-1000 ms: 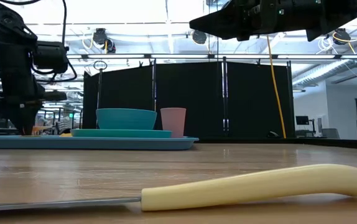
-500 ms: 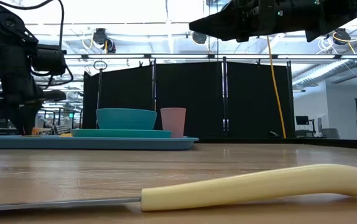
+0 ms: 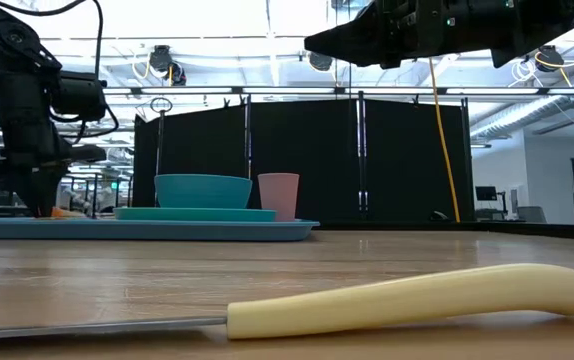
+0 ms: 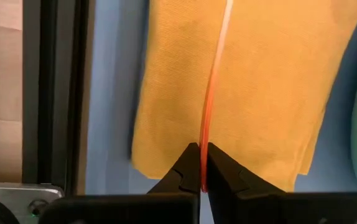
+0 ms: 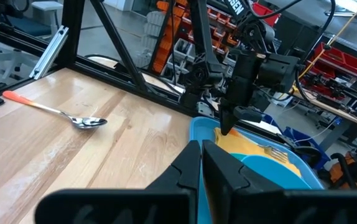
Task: Set up tray
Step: Put the orange fork on the yellow napkin on the blue serving tray
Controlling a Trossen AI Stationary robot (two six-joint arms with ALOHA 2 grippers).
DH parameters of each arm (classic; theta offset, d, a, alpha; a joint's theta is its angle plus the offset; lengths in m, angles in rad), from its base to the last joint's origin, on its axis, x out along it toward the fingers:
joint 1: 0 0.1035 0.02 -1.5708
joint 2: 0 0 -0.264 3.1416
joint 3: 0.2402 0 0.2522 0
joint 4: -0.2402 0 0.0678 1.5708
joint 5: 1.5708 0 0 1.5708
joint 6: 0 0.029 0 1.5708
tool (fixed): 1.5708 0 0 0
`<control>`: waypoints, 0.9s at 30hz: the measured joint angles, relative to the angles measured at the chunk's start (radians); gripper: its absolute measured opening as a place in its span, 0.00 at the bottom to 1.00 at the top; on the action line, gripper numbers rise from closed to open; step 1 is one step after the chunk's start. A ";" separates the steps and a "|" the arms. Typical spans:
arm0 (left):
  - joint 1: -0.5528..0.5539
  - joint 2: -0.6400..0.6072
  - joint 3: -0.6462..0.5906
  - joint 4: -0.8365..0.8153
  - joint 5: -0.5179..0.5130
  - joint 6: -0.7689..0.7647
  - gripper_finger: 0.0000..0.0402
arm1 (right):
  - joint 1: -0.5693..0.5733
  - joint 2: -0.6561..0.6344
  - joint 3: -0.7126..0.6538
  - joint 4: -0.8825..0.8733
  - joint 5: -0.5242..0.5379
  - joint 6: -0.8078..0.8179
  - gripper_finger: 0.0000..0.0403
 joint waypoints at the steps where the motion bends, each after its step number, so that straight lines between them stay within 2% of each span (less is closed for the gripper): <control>1: 0.000 0.000 0.000 0.005 0.000 -0.006 0.03 | 0.000 0.000 0.000 -0.001 0.000 0.000 0.02; 6: 0.000 0.000 0.000 0.064 0.000 -0.017 0.07 | 0.000 0.000 0.000 -0.008 0.000 0.000 0.02; 14: 0.000 0.000 0.000 0.085 0.017 -0.018 0.02 | 0.000 0.000 0.000 -0.022 0.000 0.000 0.02; 20: 0.000 0.000 0.000 0.076 0.017 -0.018 0.08 | 0.000 0.000 0.000 -0.023 0.000 0.000 0.02; 24: -0.001 0.000 0.000 0.067 -0.001 -0.027 0.02 | 0.000 0.000 0.000 -0.023 0.000 0.000 0.02; 27: -0.009 0.000 0.000 0.066 -0.019 -0.029 0.03 | 0.000 0.000 0.000 -0.025 0.000 0.000 0.02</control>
